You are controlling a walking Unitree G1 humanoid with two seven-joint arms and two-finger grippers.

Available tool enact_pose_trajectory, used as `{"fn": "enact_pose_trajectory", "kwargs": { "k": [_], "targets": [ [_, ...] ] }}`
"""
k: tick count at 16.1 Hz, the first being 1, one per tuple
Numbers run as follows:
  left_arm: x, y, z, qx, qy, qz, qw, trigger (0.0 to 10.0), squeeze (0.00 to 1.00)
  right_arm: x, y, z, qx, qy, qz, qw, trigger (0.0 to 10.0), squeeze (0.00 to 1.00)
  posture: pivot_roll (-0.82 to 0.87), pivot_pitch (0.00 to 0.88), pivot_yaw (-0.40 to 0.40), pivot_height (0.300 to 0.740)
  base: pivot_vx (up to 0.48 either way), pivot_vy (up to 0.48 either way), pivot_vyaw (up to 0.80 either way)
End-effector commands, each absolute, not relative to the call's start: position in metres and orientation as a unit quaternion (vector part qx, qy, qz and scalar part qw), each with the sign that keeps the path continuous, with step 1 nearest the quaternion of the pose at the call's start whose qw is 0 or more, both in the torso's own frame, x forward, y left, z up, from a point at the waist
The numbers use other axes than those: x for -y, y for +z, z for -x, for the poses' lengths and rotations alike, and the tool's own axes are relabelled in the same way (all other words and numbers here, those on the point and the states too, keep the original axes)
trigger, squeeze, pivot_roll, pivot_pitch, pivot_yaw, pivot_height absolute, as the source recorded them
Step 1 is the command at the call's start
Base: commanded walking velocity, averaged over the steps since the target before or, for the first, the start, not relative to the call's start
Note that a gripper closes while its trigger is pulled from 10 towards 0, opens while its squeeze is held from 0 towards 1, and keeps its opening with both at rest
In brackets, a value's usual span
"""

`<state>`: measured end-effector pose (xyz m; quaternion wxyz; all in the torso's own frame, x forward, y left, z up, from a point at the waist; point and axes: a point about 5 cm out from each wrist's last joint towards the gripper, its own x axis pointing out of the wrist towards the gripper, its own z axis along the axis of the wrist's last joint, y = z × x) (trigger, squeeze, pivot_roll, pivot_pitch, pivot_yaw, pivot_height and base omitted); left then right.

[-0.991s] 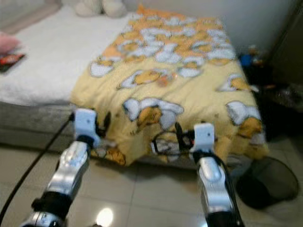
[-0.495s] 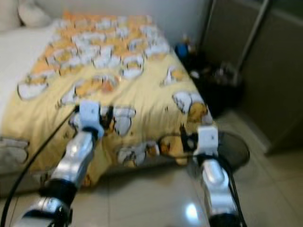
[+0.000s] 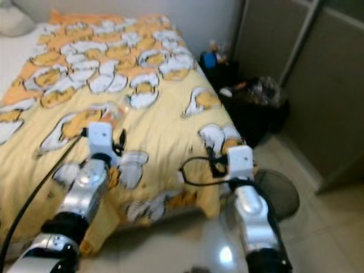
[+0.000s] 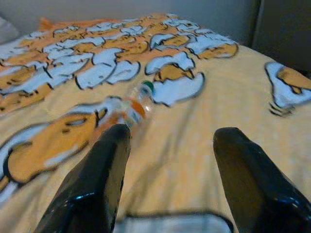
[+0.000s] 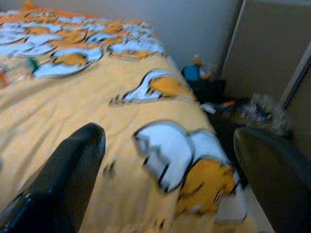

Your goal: Clean up the room

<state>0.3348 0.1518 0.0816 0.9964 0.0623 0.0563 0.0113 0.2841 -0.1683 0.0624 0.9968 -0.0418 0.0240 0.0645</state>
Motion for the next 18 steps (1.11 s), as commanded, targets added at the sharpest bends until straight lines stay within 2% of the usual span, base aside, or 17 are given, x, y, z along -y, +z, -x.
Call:
{"fn": "enact_pose_trajectory", "kwargs": {
  "k": [1, 4, 5, 6, 12, 15, 17, 18],
  "targets": [
    [-0.165, 0.085, -0.337, -0.053, 0.032, -0.066, 0.996, 10.0, 0.00, 0.158, 0.066, -0.286, -0.016, 0.082, 0.039, 0.996, 10.0, 0.00, -0.06, 0.000, 0.007, 0.736, 0.458, 0.000, 0.00],
    [-0.168, 0.085, -0.337, -0.048, 0.045, -0.094, 0.993, 10.0, 0.00, 0.157, 0.064, -0.283, -0.019, 0.085, 0.038, 0.995, 10.0, 0.00, -0.06, 0.000, 0.008, 0.736, 0.458, 0.000, 0.00],
    [-0.168, 0.086, -0.337, -0.044, 0.045, -0.109, 0.992, 10.0, 0.53, 0.157, 0.063, -0.283, -0.019, 0.086, 0.038, 0.995, 10.0, 0.00, -0.06, 0.000, 0.008, 0.736, 0.439, 0.000, 0.00],
    [-0.166, 0.086, -0.338, -0.042, 0.037, -0.116, 0.992, 10.0, 1.00, 0.157, 0.063, -0.282, -0.020, 0.086, 0.038, 0.995, 10.0, 0.00, -0.06, 0.000, 0.007, 0.736, 0.435, 0.000, 0.00],
    [-0.160, 0.084, -0.345, -0.065, 0.009, -0.106, 0.992, 10.0, 1.00, 0.155, 0.061, -0.279, -0.021, 0.085, 0.036, 0.996, 10.0, 0.00, -0.07, 0.000, 0.018, 0.736, 0.446, 0.000, 0.00],
    [-0.168, 0.085, -0.356, -0.095, 0.012, -0.100, 0.990, 10.0, 1.00, 0.155, 0.058, -0.270, -0.028, 0.094, 0.033, 0.995, 10.0, 0.00, -0.09, 0.000, 0.022, 0.736, 0.474, 0.000, 0.00],
    [-0.170, 0.086, -0.360, -0.115, -0.013, -0.069, 0.991, 10.0, 1.00, 0.155, 0.055, -0.258, -0.039, 0.101, 0.035, 0.994, 10.0, 0.00, -0.12, 0.000, 0.014, 0.736, 0.480, 0.000, -0.80],
    [-0.178, 0.089, -0.365, -0.127, 0.005, -0.068, 0.990, 10.0, 0.00, 0.157, 0.052, -0.247, -0.045, 0.104, 0.043, 0.993, 10.0, 0.00, -0.13, 0.000, 0.013, 0.736, 0.469, 0.000, 0.00]
  ]
}}
